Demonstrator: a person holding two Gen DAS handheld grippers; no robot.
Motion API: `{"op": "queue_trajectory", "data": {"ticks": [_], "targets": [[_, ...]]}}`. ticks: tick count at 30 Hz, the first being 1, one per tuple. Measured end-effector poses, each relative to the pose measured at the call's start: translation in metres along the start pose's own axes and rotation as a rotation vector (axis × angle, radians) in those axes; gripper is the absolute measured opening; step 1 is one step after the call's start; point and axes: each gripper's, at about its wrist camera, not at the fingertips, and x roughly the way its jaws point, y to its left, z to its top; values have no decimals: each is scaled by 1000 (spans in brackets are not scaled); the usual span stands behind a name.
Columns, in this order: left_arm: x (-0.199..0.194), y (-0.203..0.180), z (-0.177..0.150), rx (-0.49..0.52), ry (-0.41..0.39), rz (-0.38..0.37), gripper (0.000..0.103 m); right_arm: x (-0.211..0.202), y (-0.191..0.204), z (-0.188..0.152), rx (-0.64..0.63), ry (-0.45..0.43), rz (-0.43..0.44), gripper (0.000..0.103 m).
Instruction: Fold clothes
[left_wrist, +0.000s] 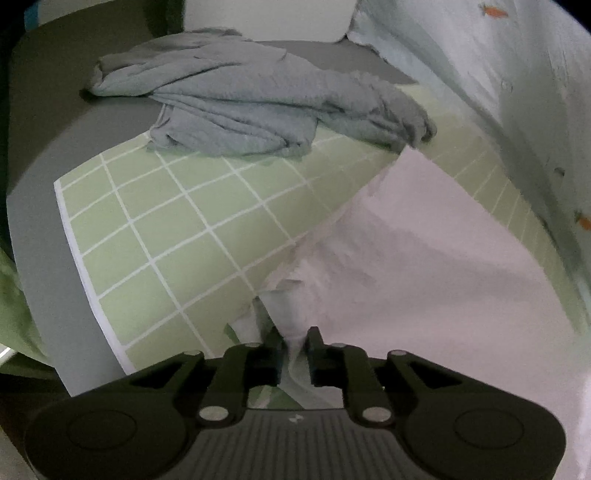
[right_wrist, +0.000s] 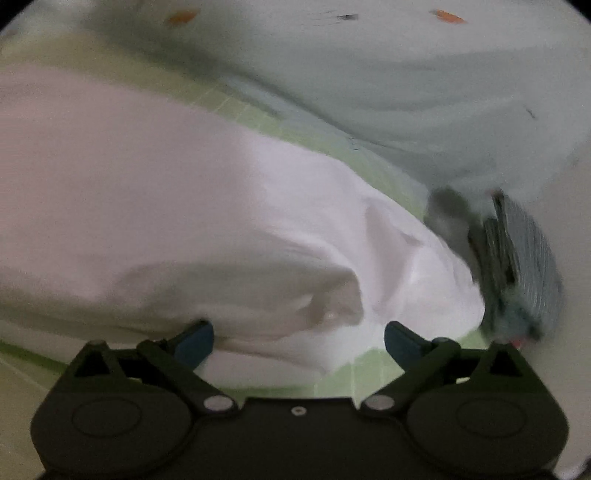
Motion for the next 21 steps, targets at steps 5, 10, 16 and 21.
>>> {"op": "queue_trajectory", "data": {"ticks": [5,10,16,21], "targets": [[3,-8,-6,68,-1,40,22,13,13,11,-218,-75,-44,103],[4,-13,-5,62,6,48,32,-15,-13,20,-12,-320,-264,103],[6,-26,-7,115,4,98,34,30,6,6,-231,-107,-278,103],[5,-21,-4,83,11,85,34,30,-26,-6,-71,-62,-317,103]]}}
